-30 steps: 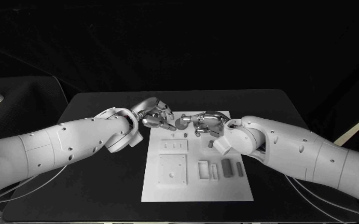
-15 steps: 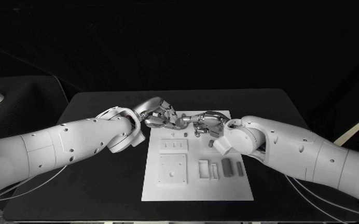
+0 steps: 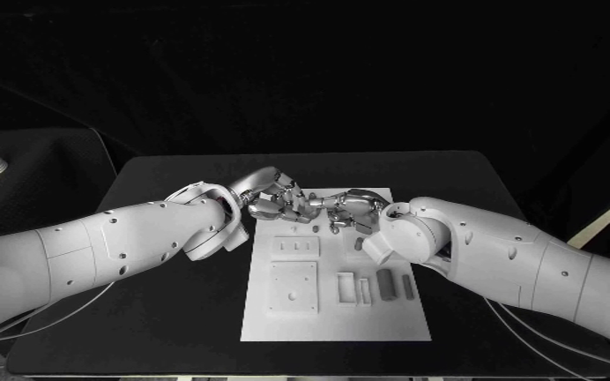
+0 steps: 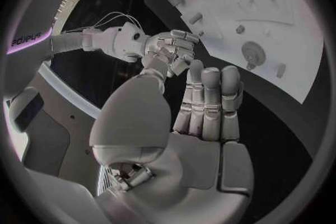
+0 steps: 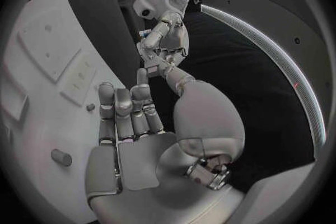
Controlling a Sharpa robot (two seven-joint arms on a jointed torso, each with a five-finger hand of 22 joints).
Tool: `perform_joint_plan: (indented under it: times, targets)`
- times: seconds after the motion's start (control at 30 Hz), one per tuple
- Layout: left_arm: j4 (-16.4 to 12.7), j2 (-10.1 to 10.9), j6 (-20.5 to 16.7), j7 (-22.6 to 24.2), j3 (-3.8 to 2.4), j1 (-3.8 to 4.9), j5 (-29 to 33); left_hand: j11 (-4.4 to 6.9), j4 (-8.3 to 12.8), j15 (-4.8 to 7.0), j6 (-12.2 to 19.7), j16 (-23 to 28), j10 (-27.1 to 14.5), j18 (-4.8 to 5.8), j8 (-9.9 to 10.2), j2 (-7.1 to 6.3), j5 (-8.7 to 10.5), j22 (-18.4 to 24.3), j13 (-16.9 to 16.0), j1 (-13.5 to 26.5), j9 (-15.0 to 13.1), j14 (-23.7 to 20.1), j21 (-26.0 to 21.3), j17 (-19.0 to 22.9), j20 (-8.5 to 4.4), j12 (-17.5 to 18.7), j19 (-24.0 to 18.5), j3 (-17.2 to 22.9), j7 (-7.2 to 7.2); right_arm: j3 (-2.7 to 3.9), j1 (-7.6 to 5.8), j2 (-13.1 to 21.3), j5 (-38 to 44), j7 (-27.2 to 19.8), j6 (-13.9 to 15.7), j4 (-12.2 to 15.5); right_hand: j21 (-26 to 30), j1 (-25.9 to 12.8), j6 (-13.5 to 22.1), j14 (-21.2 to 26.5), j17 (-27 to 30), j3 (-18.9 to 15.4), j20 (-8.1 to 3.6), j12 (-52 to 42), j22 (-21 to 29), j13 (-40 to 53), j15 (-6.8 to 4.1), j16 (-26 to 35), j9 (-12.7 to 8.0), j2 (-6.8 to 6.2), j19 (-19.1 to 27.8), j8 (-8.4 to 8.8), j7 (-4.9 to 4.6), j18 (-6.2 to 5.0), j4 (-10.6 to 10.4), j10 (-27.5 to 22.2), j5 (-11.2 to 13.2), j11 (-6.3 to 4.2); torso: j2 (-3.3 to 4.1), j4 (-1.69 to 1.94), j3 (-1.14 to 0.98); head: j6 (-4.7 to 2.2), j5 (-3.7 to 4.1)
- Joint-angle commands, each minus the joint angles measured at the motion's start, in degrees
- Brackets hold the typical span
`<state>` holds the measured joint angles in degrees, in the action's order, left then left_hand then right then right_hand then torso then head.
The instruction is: Assemble the parts on the task board
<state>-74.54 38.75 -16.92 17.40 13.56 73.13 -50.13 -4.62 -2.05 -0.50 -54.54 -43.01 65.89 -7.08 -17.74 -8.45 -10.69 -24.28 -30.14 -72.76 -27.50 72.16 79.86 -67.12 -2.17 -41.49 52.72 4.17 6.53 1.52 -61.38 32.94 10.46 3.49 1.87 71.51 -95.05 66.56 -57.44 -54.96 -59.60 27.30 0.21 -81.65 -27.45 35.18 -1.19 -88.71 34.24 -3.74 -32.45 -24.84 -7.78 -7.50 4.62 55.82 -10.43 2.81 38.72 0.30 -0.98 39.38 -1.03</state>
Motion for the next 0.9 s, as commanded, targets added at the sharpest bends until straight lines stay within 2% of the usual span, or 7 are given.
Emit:
perform_joint_plan:
  times: [0.03,0.4,0.63,0.7,0.9]
  targets:
    - [-0.2,-0.1,0.2,0.6,-0.05,0.01,0.4,-0.03,-0.5,0.02,0.6,-0.4,-0.4,-0.82,0.3,-0.47,0.22,-0.1,0.0,0.0,0.1,-0.3,0.3,-0.1,0.05,0.1,-0.3,0.0,0.01,0.03,0.05,0.0,0.1,-0.1,-1.5,0.2,-6.0,2.4,-0.5,0.1,0.1,3.1,0.20,0.1,0.1,-0.1,-0.34,0.0,2.0,1.61,0.1,-0.43,-0.04,-0.62,2.6,0.0,-0.2,0.18,0.00,-0.01,-0.01,0.00,-0.07]
    - [-0.4,-0.1,0.6,0.7,-0.05,0.01,0.4,-0.02,-0.7,0.10,1.1,-0.6,-0.5,-0.88,0.4,-0.13,0.15,-0.2,-0.1,-0.5,0.2,-0.3,0.5,-0.4,-0.04,0.0,-0.3,0.5,-0.02,0.03,0.07,-0.1,0.4,0.0,-1.7,0.1,-6.0,2.4,-0.4,0.1,0.1,3.2,0.21,0.1,0.1,-0.1,-0.34,0.0,2.0,1.63,0.1,-0.41,-0.05,-0.61,2.6,0.0,-0.2,0.19,0.01,0.02,0.00,0.01,-0.04]
    - [-0.9,-0.1,1.9,1.0,-0.05,0.01,0.6,-0.16,-1.2,0.14,0.5,-1.3,-1.1,-0.82,-0.4,1.77,0.11,-0.5,-0.1,-3.8,0.0,-0.8,1.2,-1.4,-0.18,-0.4,-0.6,3.4,-1.12,0.03,0.07,-0.3,0.7,0.2,-1.7,-0.1,-6.0,2.4,-0.4,0.1,0.1,3.2,0.21,0.1,0.1,-0.1,-0.34,0.0,2.0,1.64,0.1,-0.40,-0.05,-0.60,2.6,0.0,-0.2,0.19,0.03,0.00,0.02,0.03,0.05]
    - [-0.9,-0.1,2.3,1.0,-0.05,0.01,1.4,-0.16,-1.2,0.14,0.5,-1.3,-1.2,-0.82,-0.4,1.81,0.11,-0.5,-0.1,-3.8,0.0,-0.8,1.2,-1.4,-0.18,-0.4,-0.7,3.5,-1.13,0.03,0.07,-0.3,0.7,0.3,-1.6,-0.1,-6.0,2.4,-0.4,0.2,0.1,3.2,0.21,0.1,0.1,-0.1,-0.34,0.0,2.0,1.65,0.1,-0.39,-0.05,-0.60,2.6,0.0,-0.2,0.19,0.00,0.00,0.00,0.03,0.01]
    - [-0.8,-0.1,3.2,0.8,-0.06,0.01,1.5,-0.10,-1.7,0.08,0.4,-1.6,-1.3,-0.73,-0.6,3.07,0.10,-0.6,-0.1,-5.3,0.0,-1.2,1.5,-1.9,-0.21,-0.5,-1.0,5.5,-1.25,0.03,0.07,-0.2,0.7,0.3,-1.7,-0.1,-6.0,2.4,-0.4,0.2,0.1,3.3,0.22,0.1,0.1,-0.1,-0.33,0.0,2.0,1.67,0.1,-0.38,-0.06,-0.60,2.6,-0.1,-0.2,0.20,0.01,-0.01,0.00,0.06,-0.01]
